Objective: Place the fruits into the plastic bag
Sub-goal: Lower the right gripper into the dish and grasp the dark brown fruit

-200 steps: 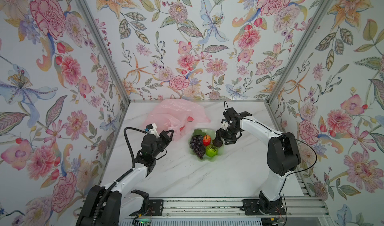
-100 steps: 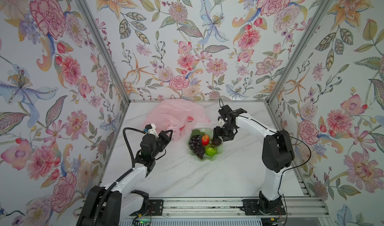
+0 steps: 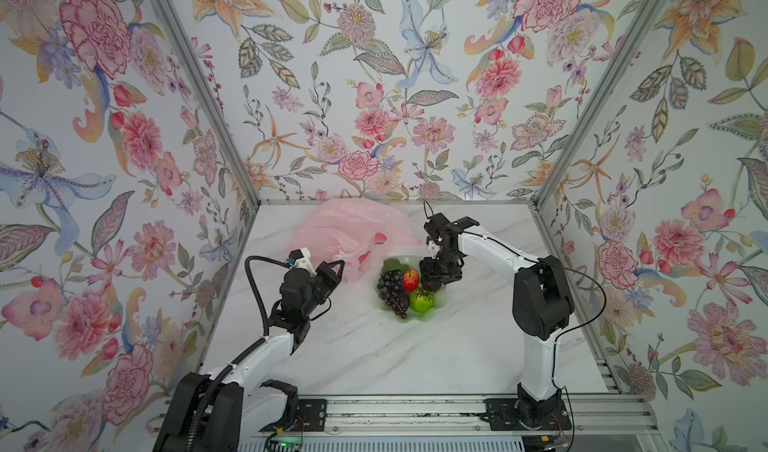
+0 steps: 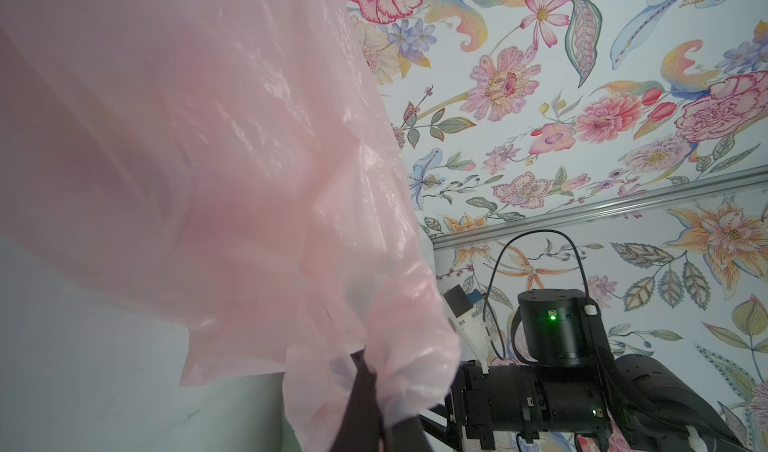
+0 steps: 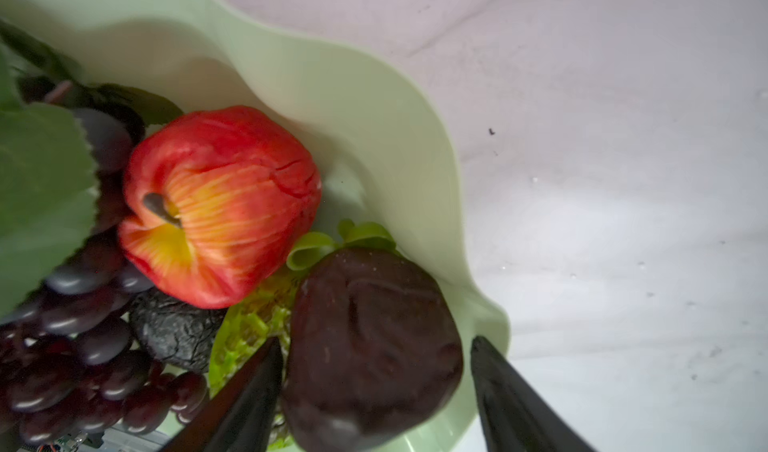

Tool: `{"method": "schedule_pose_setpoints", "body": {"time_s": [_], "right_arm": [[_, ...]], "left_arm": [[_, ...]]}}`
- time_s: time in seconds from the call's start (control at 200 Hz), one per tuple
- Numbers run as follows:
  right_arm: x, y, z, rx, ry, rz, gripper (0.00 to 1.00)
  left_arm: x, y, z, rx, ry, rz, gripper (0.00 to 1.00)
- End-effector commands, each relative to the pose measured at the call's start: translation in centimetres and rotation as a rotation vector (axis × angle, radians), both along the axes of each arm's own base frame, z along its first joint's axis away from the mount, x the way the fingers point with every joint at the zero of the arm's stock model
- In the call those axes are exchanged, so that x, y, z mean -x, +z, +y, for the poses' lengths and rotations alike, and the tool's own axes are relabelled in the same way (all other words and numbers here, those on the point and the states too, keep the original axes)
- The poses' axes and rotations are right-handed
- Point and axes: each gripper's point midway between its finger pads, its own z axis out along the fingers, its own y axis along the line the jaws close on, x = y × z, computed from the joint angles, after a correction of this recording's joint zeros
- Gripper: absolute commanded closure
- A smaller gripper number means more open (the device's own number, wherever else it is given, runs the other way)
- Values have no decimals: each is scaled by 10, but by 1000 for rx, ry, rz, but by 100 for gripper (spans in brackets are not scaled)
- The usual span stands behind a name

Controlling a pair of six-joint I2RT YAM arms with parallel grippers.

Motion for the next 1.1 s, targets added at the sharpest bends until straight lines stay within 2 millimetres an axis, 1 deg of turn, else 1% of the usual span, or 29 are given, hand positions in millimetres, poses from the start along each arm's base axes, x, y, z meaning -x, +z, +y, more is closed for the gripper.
{"method": "schedule_pose_setpoints", "body": {"time_s": [0.0,0.24,0.37,0.545,0.676,1.096], "right_arm": [[0,-2,-2,22,14,16,27],[-4,-6,4,11,18,25,28],[-5,-3,6,1,19,20,36],[-7,5,5,-13,12,6,41],[-7,15,4,-31,-1,-11,45],[-9,56,1,-147,-74,-47,46]], "left_arm": [[3,1,3,-9,-6,-12,100],[2,1,3,-9,-5,-11,100],[2,1,3,-10,-2,-10,100],[2,0,3,-10,-4,-8,100],[2,-1,3,-9,-3,-6,100],[2,3,2,-5,-12,-21,100]]}}
